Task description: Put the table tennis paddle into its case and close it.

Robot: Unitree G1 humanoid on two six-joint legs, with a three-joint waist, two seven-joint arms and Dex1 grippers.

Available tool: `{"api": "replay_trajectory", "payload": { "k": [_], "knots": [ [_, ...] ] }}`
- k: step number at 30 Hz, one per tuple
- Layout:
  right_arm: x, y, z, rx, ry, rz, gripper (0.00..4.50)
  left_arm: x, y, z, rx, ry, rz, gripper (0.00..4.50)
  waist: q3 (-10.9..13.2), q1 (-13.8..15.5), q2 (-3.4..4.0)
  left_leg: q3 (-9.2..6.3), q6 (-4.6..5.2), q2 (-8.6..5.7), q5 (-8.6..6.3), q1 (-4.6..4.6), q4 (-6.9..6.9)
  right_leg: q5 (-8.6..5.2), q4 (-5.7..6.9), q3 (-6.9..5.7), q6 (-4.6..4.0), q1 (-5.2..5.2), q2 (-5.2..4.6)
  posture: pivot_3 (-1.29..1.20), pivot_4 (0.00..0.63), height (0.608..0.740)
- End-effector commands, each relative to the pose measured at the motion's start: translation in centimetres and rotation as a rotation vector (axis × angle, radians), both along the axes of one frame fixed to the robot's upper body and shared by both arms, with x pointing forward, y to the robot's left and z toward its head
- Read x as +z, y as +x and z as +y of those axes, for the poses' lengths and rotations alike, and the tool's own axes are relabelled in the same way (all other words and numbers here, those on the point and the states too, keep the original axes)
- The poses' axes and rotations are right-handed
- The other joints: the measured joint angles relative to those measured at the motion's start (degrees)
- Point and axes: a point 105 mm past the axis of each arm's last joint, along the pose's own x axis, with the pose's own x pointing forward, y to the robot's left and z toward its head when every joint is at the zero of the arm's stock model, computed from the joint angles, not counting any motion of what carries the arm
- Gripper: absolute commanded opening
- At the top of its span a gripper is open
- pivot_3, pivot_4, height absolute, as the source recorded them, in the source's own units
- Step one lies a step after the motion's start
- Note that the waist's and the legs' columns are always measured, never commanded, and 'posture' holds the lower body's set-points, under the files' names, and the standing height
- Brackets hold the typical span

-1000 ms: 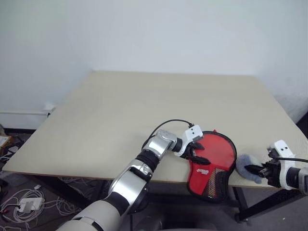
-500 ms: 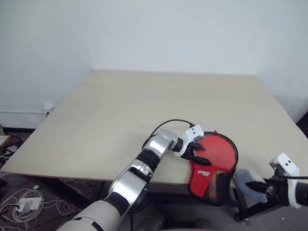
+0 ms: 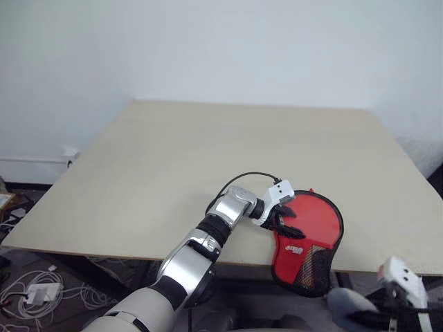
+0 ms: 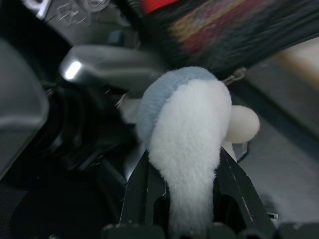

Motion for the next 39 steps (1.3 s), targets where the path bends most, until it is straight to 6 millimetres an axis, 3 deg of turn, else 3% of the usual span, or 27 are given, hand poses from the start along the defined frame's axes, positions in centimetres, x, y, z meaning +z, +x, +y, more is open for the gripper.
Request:
{"api": "replay_trajectory", "payload": {
  "k": [1,11,16,27,33,39],
  "knots": [
    [0.5,-0.9,0.9,0.066,0.023,-0.007,0.38,-6.3,-2.1,3.3,0.06,0.217,0.167,4.15,0.0,0.0,-0.1,0.0,0.0,0.0,-0.04,0.03,0.01,-0.02,0.0,0.01,0.0,0.06,0.0,0.0,0.0,0.74],
    [2.1,-2.1,4.5,0.191,0.137,-0.056,0.38,-6.6,-2.2,3.3,0.062,0.219,0.166,4.15,0.0,0.1,-0.14,0.0,-0.04,0.01,-0.08,0.03,0.02,-0.03,0.01,0.0,-0.01,0.07,0.0,0.0,0.0,0.74],
    [0.3,-0.9,3.3,0.168,-0.003,-0.105,0.38,-6.5,-2.1,3.3,0.059,0.219,0.161,4.15,0.0,0.1,-0.3,0.0,-0.04,0.0,-0.08,0.03,0.03,-0.03,0.0,0.0,-0.01,0.08,-0.02,0.0,0.0,0.74],
    [1.0,-0.1,2.4,0.098,0.003,-0.125,4.3,-6.5,-2.3,3.1,0.046,0.219,0.165,4.15,0.0,0.0,-0.32,0.0,-0.04,0.01,-0.08,0.03,0.03,-0.03,0.01,0.0,-0.01,0.08,-0.01,0.0,0.0,0.74],
    [3.6,4.0,0.0,-0.102,0.088,-0.262,4.45,-6.5,-2.4,3.2,0.042,0.22,0.171,4.15,0.0,0.0,-0.38,0.01,-0.04,0.0,-0.08,0.04,0.05,-0.03,0.01,0.01,-0.01,0.1,-0.01,0.0,0.0,0.74],
    [5.1,11.4,-4.1,-0.43,0.078,-0.464,4.45,-5.1,-1.7,3.1,0.037,0.125,0.138,4.15,0.0,0.0,-0.38,0.03,-0.04,0.01,-0.08,0.03,0.01,-0.03,0.02,0.03,-0.02,0.07,-0.01,0.0,0.0,0.74]
  ]
}}
